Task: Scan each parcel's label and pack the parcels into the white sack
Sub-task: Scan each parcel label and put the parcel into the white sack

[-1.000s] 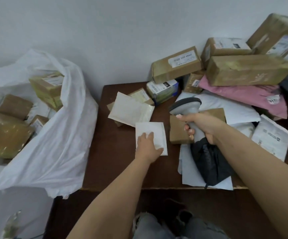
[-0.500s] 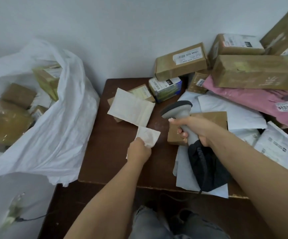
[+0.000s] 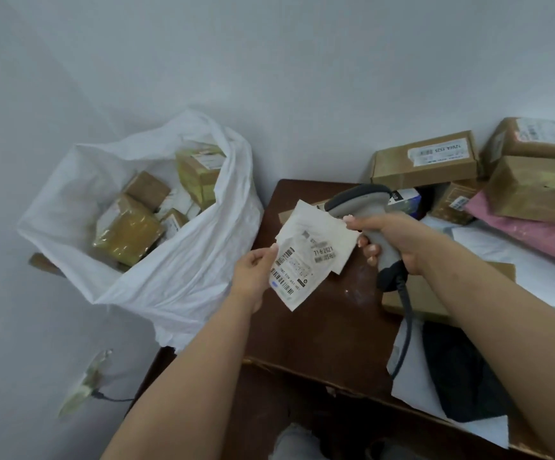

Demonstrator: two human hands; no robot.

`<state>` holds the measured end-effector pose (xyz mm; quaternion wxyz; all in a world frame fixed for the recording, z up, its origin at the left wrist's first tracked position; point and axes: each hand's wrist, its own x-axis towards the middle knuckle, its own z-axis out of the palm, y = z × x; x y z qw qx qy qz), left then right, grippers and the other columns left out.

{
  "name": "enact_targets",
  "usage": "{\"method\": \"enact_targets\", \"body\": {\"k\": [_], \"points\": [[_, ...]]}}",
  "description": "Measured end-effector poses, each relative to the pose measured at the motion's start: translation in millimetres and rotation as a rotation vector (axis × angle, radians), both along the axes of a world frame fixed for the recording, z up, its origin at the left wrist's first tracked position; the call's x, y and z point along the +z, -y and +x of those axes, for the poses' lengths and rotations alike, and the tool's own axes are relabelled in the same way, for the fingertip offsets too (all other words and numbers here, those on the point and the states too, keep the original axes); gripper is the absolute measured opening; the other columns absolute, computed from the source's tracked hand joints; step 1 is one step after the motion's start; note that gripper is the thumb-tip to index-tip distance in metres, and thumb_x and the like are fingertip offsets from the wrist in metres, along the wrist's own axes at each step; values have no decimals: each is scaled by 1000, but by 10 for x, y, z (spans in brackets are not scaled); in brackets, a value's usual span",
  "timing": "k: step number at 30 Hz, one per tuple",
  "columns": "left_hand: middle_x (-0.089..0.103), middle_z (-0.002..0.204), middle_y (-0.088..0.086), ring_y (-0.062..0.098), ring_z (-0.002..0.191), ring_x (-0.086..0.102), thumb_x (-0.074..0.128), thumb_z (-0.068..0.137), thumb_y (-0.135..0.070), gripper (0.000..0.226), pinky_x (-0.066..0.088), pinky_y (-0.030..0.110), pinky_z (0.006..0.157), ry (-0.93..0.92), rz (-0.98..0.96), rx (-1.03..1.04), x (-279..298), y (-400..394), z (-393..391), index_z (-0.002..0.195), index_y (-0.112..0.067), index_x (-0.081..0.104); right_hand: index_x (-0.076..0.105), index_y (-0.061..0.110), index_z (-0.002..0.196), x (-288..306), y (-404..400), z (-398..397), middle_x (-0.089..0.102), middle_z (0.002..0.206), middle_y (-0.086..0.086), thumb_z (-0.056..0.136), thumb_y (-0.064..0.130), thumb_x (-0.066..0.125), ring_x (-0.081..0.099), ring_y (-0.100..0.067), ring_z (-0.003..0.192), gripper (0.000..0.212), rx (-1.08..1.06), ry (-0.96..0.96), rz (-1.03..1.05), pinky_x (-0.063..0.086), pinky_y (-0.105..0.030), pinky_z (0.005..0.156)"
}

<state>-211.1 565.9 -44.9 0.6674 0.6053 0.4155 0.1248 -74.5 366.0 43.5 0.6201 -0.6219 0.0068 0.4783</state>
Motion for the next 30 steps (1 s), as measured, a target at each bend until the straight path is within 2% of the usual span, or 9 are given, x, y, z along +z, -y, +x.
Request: {"method": "enact_targets", "body": {"k": [5,8,11,14,17,20,23,26,30], "points": [[75,88,8,19,76,73,65,92,-20,22,60,32,62,103,-122,6,252,-68,-20,103,-1,66,61,7,114,171,-152,-58,52,60,-1,85,25,74,39,-7,40,37,-22,22,39,39,-20,38],[69,104,20,22,81,71,58,93,2,25,61,34,68,112,-187,-49,387,-92,19,115,14,56,61,8,109,261,-199,-113,52,58,-1,85,26,74,40,-7,39,33,-33,46,42,38,-19,38],[62,113,28,31,90,67,47,93,12,19,60,37,74,124,-164,-19,497,-159,67,112,14,52,61,8,106,339,-204,-161,52,57,-1,85,26,74,39,-7,39,30,-19,80,36,38,-19,38],[63,112,28,34,98,66,49,95,9,9,61,36,70,143,-70,-15,621,-262,110,101,7,55,61,4,102,437,-202,-218,51,58,-4,86,22,73,38,-9,40,27,13,184,30,37,-21,39],[67,103,23,26,86,69,53,97,-1,9,61,33,64,152,13,0,747,-402,169,89,0,57,60,4,96,560,-180,-283,50,58,-6,86,19,73,37,-11,41,22,61,288,28,35,-24,42],[69,103,21,28,90,69,51,100,-8,12,59,45,82,176,60,2,870,-528,219,94,-4,62,60,5,88,687,-167,-345,51,58,-8,84,19,74,37,-13,42,20,123,389,29,35,-26,45],[69,97,14,30,96,67,49,101,-11,18,56,47,87,182,74,32,998,-636,243,87,-11,61,55,5,77,797,-180,-400,50,55,-10,85,17,74,37,-15,41,23,156,481,42,36,-26,45],[70,100,15,31,99,68,49,101,-12,16,57,47,85,191,92,41,1105,-737,245,95,-7,64,54,3,76,902,-209,-452,50,55,-11,87,16,73,37,-16,40,25,187,559,35,36,-27,45],[69,99,16,28,88,68,49,101,-11,21,59,42,77,205,105,58,1204,-819,195,113,-1,63,55,2,77,1039,-247,-524,52,51,-6,88,17,72,38,-15,40,25,205,615,-3,39,-26,46]]}}
